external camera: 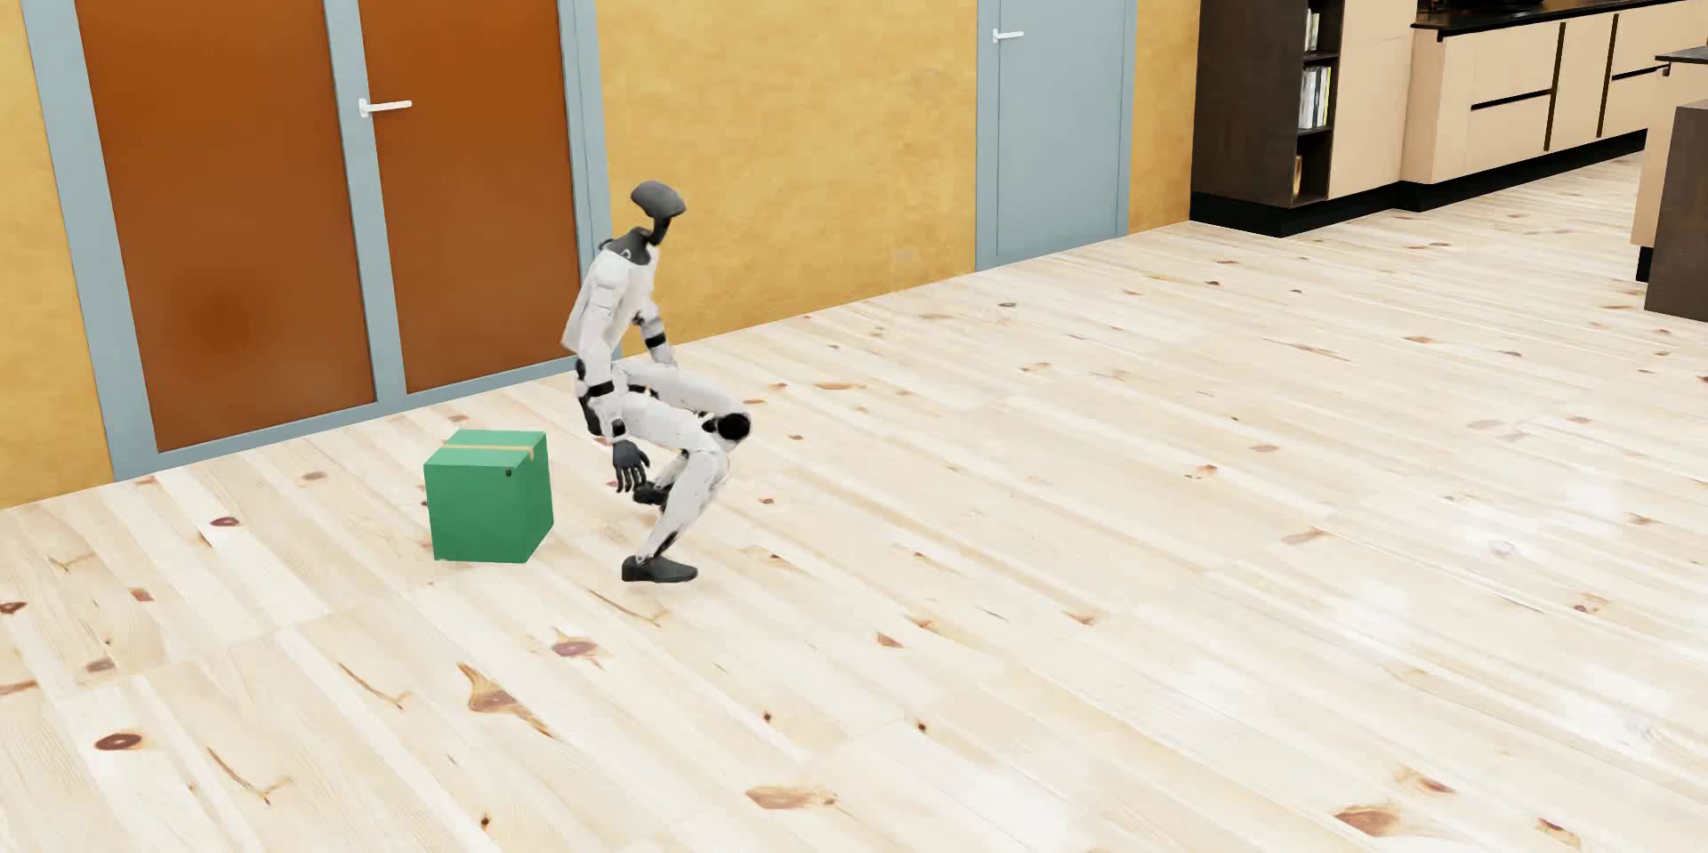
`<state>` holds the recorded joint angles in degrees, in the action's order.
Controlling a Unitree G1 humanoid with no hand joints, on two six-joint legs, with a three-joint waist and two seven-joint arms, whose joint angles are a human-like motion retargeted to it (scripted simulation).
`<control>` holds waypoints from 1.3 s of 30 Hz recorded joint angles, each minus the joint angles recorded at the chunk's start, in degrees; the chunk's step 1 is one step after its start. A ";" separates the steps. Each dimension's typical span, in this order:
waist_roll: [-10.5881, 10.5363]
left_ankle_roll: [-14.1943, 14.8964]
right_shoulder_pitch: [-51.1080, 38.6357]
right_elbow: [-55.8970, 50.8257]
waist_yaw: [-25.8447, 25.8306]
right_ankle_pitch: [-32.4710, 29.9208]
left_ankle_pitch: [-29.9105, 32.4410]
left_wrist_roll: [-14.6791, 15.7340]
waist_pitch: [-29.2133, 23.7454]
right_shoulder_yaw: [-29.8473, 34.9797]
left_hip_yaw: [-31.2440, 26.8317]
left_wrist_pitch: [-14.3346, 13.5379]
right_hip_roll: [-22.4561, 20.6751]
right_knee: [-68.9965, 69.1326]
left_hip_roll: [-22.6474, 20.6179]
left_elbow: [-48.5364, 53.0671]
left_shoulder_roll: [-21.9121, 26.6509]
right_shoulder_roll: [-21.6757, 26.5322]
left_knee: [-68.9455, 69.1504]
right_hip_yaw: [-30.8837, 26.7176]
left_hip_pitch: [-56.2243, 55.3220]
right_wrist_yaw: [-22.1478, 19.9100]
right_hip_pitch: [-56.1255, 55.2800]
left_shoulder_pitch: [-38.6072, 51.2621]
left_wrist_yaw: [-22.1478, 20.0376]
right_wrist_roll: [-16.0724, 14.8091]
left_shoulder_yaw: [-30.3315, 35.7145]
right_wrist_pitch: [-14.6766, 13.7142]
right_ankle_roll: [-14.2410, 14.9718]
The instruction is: Get up from the dark green box
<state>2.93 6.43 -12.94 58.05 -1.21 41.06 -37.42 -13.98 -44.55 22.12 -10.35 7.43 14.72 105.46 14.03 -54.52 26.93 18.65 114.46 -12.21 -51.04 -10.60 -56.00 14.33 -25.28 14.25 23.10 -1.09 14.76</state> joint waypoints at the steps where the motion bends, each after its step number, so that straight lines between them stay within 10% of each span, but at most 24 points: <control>1: -0.09 -0.30 0.15 1.96 0.35 0.39 -0.38 0.55 0.58 -0.35 0.29 -0.49 0.51 -0.24 0.13 -3.04 -1.31 -0.96 0.04 0.22 0.38 -0.46 0.84 0.99 0.61 -1.40 1.09 -2.91 0.26; 3: -0.32 -0.57 -0.19 4.98 0.15 0.48 -0.68 1.50 1.48 -2.25 0.67 -0.31 1.47 0.01 -0.07 -4.88 -2.62 -3.19 -0.14 0.01 1.08 -4.06 1.71 1.26 1.11 -6.64 1.25 -0.94 2.36; 10: 0.13 -0.61 0.14 3.06 0.85 1.35 0.10 0.96 0.94 -0.48 0.54 0.35 0.59 -0.61 -2.31 -7.52 -4.76 -1.72 -0.53 0.36 4.14 -3.65 6.01 0.39 0.23 -0.92 1.80 0.49 -1.36; 29: 0.88 -0.55 -4.24 2.11 0.50 -0.58 3.37 1.06 2.83 2.07 -0.24 0.59 -2.70 -7.68 -2.76 -6.73 -3.71 0.76 -9.17 -0.02 -6.75 -0.25 -4.29 -3.21 -0.14 -2.25 -3.57 -1.11 -1.22; 39: -3.11 -6.32 3.49 -0.76 -0.10 -15.86 12.05 3.91 18.21 1.27 7.19 0.21 -8.63 -52.52 -6.77 -12.48 -6.64 2.28 -57.36 3.25 29.13 1.39 32.37 -6.32 2.84 -0.72 2.40 -4.57 -12.15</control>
<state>-0.17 0.11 -9.46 57.30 -1.31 25.20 -25.37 -10.07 -26.35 23.38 -3.16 7.64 6.09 52.93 7.26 -67.00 20.29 20.93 57.10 -8.96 -21.91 -9.21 -23.64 8.01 -22.44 13.53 25.49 -5.66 2.61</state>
